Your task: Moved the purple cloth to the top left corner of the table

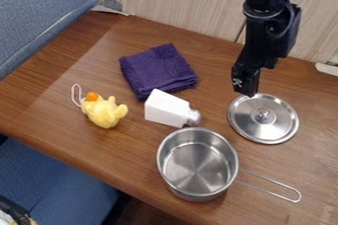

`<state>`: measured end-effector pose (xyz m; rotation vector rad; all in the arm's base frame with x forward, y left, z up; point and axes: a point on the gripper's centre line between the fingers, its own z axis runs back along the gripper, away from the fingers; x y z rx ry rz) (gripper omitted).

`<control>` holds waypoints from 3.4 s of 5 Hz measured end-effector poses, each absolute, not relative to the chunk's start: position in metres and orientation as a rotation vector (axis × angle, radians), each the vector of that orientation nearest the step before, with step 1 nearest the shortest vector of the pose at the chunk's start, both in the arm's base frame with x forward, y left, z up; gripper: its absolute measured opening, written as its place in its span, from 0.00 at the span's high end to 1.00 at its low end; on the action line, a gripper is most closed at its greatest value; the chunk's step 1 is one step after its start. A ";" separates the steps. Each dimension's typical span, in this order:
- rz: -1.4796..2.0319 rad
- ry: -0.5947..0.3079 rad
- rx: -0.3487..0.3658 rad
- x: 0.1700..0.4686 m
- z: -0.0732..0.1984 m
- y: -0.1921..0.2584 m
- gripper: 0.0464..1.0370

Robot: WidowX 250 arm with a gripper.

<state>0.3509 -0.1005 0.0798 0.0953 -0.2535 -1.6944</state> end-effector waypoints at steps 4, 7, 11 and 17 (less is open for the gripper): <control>-1.414 -0.157 0.112 0.390 0.059 -0.006 0.04; -1.116 -0.054 0.151 0.395 0.034 0.064 0.04; -1.038 -0.006 0.077 0.397 0.003 0.068 0.04; -0.660 0.016 0.124 0.435 0.004 0.198 0.04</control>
